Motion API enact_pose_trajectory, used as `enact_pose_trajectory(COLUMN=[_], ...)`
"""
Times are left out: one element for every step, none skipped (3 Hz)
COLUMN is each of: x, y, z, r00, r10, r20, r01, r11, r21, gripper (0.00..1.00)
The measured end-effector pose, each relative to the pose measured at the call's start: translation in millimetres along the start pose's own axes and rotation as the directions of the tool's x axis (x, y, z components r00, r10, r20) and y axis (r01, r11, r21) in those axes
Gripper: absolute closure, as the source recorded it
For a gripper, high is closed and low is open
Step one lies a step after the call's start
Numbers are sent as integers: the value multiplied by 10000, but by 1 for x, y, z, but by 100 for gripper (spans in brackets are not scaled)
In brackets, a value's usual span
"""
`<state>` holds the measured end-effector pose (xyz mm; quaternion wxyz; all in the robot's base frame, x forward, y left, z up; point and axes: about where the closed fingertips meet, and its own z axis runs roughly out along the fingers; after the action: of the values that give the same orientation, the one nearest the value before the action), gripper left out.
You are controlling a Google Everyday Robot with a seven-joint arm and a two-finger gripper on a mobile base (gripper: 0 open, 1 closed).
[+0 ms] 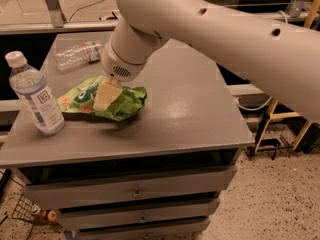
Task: Move green rice chip bag near blue plastic bottle
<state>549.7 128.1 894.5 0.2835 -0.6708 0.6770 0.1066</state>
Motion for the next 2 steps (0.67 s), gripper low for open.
enact_pose_trajectory(x=[-1, 10], y=[1, -5], z=[0, -3], r00=[10000, 9975], r10=[-17, -355], r20=[-2, -612], r01=[17, 361], r11=[10000, 9993], r21=[-7, 88], gripper=[0, 0])
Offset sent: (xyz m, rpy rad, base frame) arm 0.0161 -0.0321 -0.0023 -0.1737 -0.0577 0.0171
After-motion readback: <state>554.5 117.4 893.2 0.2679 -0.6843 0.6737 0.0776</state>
